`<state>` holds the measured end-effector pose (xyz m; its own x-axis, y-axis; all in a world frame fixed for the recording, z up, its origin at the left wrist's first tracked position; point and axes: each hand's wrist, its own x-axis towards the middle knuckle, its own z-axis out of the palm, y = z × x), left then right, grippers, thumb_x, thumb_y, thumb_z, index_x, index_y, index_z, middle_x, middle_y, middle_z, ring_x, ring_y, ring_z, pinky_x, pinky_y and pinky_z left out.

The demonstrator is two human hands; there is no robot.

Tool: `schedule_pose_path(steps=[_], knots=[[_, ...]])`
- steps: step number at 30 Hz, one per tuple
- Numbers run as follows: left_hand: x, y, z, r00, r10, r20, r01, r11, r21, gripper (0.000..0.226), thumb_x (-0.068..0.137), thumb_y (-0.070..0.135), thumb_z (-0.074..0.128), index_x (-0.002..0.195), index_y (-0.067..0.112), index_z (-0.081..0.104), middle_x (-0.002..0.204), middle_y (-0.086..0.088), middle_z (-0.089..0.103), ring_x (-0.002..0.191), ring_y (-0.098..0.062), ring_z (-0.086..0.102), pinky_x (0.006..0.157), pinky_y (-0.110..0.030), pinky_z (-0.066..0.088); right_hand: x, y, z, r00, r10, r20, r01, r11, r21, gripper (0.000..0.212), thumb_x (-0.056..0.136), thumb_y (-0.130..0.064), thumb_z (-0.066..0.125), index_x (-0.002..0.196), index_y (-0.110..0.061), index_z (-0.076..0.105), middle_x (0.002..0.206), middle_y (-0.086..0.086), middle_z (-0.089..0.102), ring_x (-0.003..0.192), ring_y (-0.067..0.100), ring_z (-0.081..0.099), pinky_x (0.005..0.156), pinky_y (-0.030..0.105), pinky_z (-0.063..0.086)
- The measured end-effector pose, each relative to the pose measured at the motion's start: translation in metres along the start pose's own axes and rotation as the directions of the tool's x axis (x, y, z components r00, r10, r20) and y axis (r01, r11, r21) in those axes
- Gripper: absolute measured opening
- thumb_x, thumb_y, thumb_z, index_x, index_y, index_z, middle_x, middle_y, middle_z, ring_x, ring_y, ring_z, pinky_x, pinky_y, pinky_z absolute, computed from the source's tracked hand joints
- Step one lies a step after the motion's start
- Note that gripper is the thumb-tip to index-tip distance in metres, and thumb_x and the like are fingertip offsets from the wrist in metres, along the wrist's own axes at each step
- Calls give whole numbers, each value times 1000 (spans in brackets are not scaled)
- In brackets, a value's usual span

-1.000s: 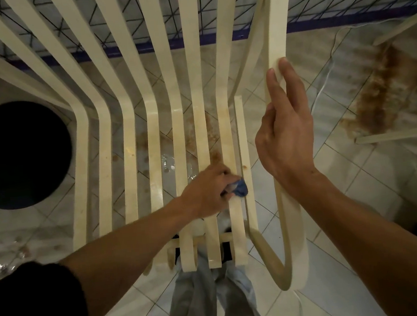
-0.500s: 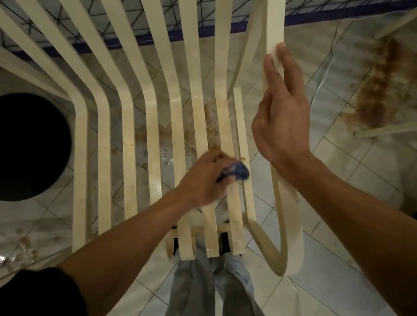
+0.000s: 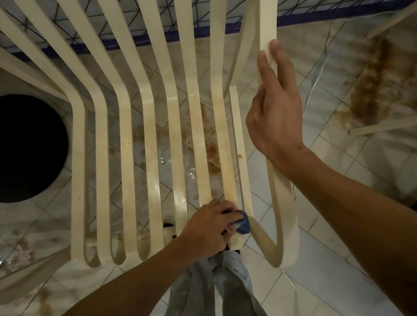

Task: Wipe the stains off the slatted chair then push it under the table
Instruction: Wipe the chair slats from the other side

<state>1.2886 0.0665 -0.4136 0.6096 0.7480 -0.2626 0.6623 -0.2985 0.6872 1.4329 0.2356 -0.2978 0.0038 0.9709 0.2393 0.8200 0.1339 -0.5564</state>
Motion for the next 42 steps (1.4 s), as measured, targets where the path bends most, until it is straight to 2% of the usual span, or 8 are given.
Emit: schedule_pose_path(steps=[3,10,22,26,31,35,39,42], knots=[[6,-5,-4,999,-46,6,46,999,4,37,95,34,56,131,27,55,128,4,49,116,-13,44,101,-33,41,0,-1,-1,1000,4,10,-4,1000,-4,52,94,-1,34,146,0,38,157,18,25,145,24,26,95,-10,11],[67,-25,-34,946,-209,-246,198,978,-71,36,91,23,62,127,20,58,120,0,55,108,-16,46,96,-32,42,-1,-3,-3,1000,6,7,-6,1000,12,53,94,0,32,146,2,38,157,18,26,143,19,24,87,-13,13],[-65,21,56,999,-47,-24,44,993,-106,37,93,38,48,127,30,56,127,11,54,117,-6,47,101,-31,46,-2,-2,-4,1000,14,26,-14,1000,-1,51,96,2,36,147,1,36,158,17,24,146,25,24,89,-13,9],[-50,19,39,978,-150,-143,128,980,-152,41,91,41,53,130,27,54,129,7,50,117,-6,49,102,-20,40,-1,-2,-4,999,17,33,-17,1000,5,52,96,4,36,148,0,36,159,16,22,147,24,23,90,-12,10],[-7,6,15,940,-159,-303,150,987,-55,40,79,20,76,116,21,60,118,-2,58,100,-22,58,88,-32,52,-2,-2,-5,998,34,54,-34,999,0,52,97,4,36,149,-2,34,160,14,20,147,21,21,90,-12,10],[-22,21,36,966,-102,-238,104,995,-6,32,86,31,56,117,24,60,121,2,56,105,-17,53,90,-32,51,-2,-3,-5,997,43,61,-43,999,-12,53,97,4,37,150,-3,33,161,12,19,147,21,20,91,-12,8],[-56,31,64,986,-26,-164,36,998,60,46,71,29,80,113,29,62,120,8,57,108,-11,55,92,-25,46,-2,-3,-6,997,48,58,-48,999,2,53,97,5,37,150,-3,33,160,12,20,146,18,21,93,-11,9],[-76,31,78,987,-103,-127,114,990,80,47,66,30,87,108,32,67,113,13,60,103,-7,57,85,-26,56,-3,-3,-6,997,41,64,-42,999,12,54,97,5,37,150,-2,33,160,13,19,146,20,21,95,-10,9]])
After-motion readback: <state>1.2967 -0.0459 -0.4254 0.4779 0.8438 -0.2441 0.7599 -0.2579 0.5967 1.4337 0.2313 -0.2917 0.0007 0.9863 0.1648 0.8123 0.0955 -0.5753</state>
